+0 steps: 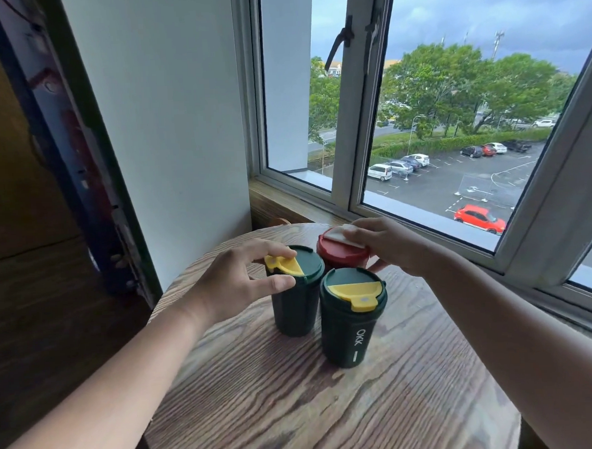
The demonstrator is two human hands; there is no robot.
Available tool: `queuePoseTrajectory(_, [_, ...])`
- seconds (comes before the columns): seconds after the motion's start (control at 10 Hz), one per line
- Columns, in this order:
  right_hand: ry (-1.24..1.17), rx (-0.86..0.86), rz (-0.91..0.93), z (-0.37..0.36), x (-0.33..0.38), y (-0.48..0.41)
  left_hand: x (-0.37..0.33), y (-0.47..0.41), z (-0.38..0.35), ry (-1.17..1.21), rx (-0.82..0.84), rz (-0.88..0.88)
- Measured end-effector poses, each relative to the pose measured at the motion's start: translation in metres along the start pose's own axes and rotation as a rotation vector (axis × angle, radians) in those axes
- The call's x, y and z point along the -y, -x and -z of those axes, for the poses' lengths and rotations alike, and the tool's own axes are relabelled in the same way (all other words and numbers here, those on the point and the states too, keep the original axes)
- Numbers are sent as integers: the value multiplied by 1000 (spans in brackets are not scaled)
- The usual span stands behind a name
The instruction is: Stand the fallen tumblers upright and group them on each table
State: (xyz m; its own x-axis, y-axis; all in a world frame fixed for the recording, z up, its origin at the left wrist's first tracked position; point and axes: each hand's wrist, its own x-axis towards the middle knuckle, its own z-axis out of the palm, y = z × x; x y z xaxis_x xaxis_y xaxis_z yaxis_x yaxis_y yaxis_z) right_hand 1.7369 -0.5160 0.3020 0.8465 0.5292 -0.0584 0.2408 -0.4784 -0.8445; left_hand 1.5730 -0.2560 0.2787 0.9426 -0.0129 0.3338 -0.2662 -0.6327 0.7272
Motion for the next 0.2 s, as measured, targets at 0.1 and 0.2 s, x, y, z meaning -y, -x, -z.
queuePoseTrajectory(0.1, [32, 7, 2, 0, 0, 3, -8, 3, 0, -20, -1, 37])
queuePoseTrajectory(0.2, [95, -35, 38, 2, 10, 11, -25, 3, 3, -12, -31, 94])
